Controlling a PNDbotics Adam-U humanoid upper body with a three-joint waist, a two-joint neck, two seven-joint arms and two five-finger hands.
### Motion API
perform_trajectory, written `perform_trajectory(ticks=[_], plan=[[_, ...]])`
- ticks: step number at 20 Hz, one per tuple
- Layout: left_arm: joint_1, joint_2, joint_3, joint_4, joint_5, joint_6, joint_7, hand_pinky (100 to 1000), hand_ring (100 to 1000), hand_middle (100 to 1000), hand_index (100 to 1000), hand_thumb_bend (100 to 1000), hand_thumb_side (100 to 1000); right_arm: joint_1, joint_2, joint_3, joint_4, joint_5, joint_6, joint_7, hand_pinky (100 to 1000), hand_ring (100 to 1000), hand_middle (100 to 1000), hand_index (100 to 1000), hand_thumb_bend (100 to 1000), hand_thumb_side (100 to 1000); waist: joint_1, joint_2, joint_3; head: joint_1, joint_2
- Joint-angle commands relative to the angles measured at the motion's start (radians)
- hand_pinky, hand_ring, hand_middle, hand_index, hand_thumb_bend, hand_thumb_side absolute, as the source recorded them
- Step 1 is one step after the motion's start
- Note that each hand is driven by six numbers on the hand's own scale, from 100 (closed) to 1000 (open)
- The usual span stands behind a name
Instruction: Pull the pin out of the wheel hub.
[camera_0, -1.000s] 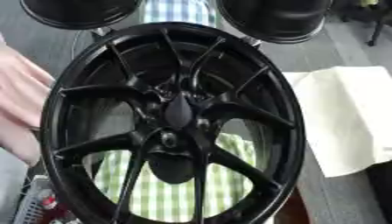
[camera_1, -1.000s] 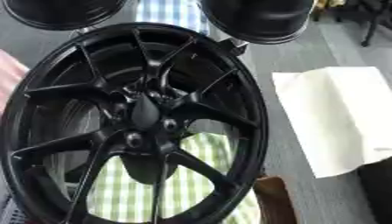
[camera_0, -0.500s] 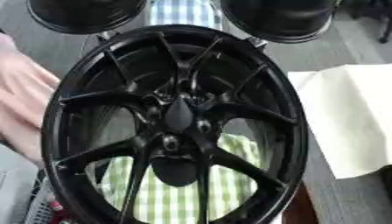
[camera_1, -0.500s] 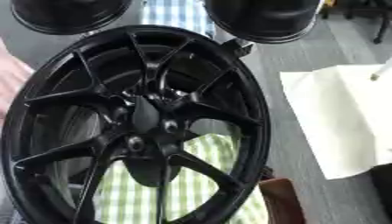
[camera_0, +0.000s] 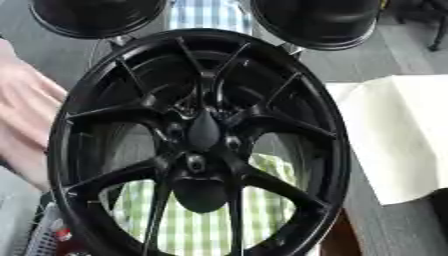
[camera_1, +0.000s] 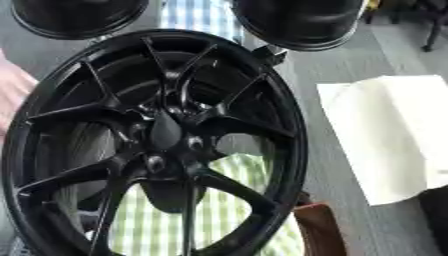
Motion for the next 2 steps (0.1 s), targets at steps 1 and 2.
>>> perform_trajectory(ticks=[1,2], plan=[[-0.007,0.012,-0.001,-0.015,0.004,-0.003,-0.005,749,583,567,672,100,796,-0.02,-0.024,0.013,-0.08,-0.054,-0.035,-0.055,797,705,533,720,451,350,0.0,-0.023,0.002,-0.007,-0.002],[-0.008,0.011,-0.002,-0.015,0.004,-0.002,-0.006,749,583,567,672,100,796,-0.026,-0.021,0.03,-0.108,-0.072,-0.052,-0.073,795,689,517,703,451,309,0.0,-0.024,0.003,-0.011,-0.002]])
